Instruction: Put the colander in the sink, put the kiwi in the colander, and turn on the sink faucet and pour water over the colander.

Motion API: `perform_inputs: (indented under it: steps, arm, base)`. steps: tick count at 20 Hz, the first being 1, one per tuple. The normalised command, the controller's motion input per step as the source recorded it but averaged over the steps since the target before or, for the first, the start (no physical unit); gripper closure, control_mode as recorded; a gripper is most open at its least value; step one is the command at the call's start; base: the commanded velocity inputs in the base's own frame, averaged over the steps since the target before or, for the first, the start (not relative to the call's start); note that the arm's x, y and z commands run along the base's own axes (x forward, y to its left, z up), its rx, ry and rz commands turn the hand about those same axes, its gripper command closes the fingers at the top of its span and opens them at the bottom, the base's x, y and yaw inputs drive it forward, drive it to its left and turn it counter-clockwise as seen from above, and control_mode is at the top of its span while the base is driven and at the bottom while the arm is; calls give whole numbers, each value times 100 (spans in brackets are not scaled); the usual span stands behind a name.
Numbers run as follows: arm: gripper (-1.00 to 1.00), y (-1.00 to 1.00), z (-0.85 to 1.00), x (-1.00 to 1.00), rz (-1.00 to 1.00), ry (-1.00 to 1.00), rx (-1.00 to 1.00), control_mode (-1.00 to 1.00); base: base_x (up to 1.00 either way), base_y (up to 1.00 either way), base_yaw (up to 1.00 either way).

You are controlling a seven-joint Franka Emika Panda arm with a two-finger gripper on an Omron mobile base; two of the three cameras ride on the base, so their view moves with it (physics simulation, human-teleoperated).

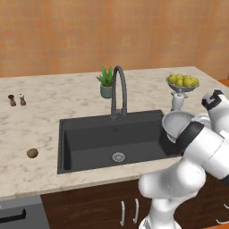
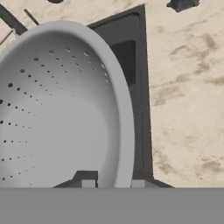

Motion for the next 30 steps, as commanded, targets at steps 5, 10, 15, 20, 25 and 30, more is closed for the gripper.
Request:
perform_inputs:
  steps: [5,10,15,20,25,30]
  arm:
    - [100,82,2,0,22,0,-10,-100]
    - [100,69,0,2,17,6,-9,-100]
    - [100,38,0,28,1,15,0,-100]
    - [100,30,0,41,-6,5,0,-100]
    - [100,18,-2,35,-6,0,0,-100]
    - [100,19,-19,17,1,0,0,-100]
  base:
    - [0,0,0]
    - [0,0,0]
    - [0,0,0]
    - [0,0,0]
    - [0,0,0]
    - [0,0,0]
